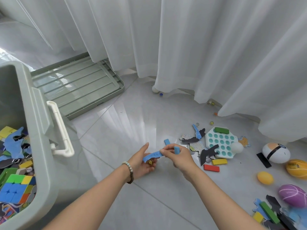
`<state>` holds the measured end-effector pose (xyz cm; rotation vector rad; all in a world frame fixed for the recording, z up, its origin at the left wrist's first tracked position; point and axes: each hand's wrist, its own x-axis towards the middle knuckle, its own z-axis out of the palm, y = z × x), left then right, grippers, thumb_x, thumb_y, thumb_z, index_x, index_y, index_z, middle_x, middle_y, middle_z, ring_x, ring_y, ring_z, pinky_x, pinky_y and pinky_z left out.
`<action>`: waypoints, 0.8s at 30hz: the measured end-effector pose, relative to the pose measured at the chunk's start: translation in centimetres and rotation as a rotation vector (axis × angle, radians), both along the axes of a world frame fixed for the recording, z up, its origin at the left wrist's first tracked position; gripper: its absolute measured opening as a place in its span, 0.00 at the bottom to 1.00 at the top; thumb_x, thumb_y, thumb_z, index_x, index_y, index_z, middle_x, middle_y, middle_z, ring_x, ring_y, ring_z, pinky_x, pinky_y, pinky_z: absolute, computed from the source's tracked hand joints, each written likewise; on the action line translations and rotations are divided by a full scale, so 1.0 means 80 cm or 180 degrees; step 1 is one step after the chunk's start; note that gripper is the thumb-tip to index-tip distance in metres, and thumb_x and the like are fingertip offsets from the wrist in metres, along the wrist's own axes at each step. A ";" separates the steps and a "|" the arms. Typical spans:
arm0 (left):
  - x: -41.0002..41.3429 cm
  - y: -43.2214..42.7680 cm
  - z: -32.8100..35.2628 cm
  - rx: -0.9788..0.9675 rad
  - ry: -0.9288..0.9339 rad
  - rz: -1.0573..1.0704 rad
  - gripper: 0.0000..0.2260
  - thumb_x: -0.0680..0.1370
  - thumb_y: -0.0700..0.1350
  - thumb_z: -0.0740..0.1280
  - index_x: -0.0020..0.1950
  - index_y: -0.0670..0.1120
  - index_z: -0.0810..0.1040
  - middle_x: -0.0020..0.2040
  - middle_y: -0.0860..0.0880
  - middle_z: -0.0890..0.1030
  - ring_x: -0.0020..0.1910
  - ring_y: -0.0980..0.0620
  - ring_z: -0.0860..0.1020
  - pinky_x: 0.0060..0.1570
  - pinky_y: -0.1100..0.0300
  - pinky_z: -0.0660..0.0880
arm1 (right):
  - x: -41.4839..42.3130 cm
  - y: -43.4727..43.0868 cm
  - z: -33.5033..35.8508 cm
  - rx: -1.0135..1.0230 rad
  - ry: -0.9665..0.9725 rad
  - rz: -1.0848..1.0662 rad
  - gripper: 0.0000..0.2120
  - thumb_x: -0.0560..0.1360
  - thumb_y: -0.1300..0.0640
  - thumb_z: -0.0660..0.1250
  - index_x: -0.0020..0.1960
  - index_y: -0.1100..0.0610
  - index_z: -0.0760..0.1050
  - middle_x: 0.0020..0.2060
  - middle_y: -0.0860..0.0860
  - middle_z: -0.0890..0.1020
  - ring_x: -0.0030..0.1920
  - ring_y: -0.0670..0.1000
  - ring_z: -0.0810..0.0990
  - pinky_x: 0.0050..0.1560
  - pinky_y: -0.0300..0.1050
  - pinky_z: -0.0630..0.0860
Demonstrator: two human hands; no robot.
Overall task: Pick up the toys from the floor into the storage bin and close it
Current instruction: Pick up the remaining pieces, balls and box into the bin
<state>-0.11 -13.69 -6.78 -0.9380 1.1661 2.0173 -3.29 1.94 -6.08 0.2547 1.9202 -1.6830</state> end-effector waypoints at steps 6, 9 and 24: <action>0.001 0.003 -0.003 0.0103 0.0281 -0.0290 0.12 0.81 0.44 0.58 0.60 0.42 0.76 0.37 0.50 0.76 0.29 0.58 0.73 0.31 0.68 0.74 | -0.015 0.004 -0.007 0.0508 0.0667 -0.0608 0.09 0.70 0.56 0.73 0.48 0.58 0.78 0.42 0.47 0.81 0.45 0.44 0.78 0.39 0.29 0.71; 0.000 0.001 -0.007 -0.0357 0.0458 -0.0357 0.11 0.81 0.40 0.59 0.61 0.41 0.75 0.42 0.50 0.79 0.33 0.57 0.74 0.35 0.68 0.76 | -0.014 0.007 -0.025 0.1589 0.0636 -0.0390 0.12 0.70 0.51 0.73 0.49 0.52 0.74 0.46 0.46 0.79 0.47 0.47 0.77 0.42 0.40 0.68; 0.003 0.046 0.004 0.0820 0.0085 0.0725 0.17 0.79 0.44 0.51 0.60 0.38 0.73 0.57 0.40 0.79 0.47 0.44 0.78 0.47 0.54 0.77 | 0.038 0.026 0.020 0.0659 0.0602 0.0102 0.10 0.68 0.56 0.75 0.46 0.56 0.76 0.40 0.42 0.78 0.43 0.41 0.74 0.42 0.32 0.68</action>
